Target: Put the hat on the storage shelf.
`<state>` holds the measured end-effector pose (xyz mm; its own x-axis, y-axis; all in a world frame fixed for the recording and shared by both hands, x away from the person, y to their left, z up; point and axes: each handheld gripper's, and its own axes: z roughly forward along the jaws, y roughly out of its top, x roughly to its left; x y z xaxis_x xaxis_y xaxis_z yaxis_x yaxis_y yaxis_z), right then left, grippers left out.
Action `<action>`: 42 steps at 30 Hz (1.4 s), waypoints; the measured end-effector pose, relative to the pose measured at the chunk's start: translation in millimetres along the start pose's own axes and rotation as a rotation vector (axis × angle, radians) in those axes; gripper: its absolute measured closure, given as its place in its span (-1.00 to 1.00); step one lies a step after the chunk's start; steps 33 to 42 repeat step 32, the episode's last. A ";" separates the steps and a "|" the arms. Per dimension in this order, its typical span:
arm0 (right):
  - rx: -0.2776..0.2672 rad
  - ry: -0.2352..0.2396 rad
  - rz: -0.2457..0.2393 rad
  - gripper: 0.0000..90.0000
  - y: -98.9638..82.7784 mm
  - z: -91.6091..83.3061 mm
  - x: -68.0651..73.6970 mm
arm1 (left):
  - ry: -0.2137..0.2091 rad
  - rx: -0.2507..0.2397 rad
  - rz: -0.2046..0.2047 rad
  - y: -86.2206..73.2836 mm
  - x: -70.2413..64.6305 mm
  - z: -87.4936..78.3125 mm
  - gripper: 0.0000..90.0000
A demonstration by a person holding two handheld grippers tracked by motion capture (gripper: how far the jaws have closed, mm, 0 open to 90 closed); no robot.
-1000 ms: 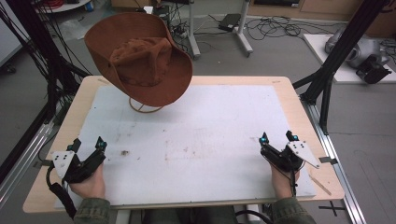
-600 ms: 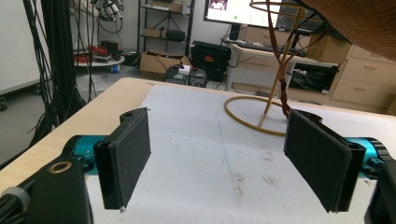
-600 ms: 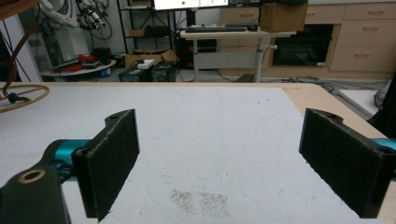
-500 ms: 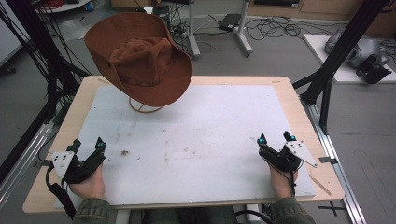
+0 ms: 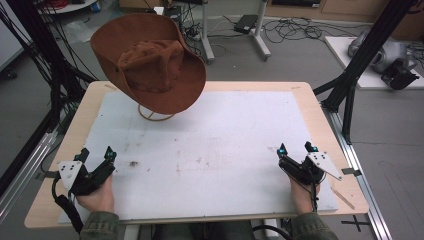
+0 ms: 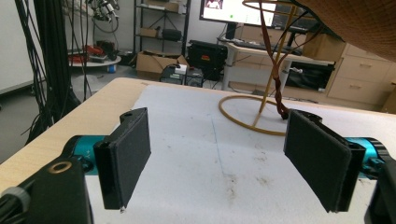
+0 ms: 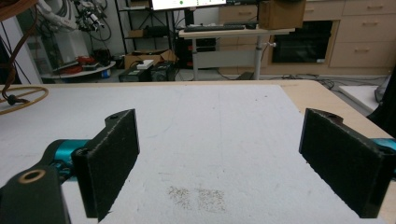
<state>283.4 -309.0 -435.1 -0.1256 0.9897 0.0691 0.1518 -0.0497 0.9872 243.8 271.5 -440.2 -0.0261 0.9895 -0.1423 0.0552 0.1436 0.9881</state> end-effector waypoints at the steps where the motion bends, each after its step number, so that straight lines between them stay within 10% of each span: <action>1: 0.000 0.000 0.003 -0.75 -0.1 0.1 -0.2 | -0.001 -0.001 -0.001 0.0 0.0 0.0 -0.49; 42: 0.012 0.008 0.027 -0.75 -1.7 1.8 0.1 | 0.004 0.005 -0.004 -0.1 3.4 -1.8 -0.48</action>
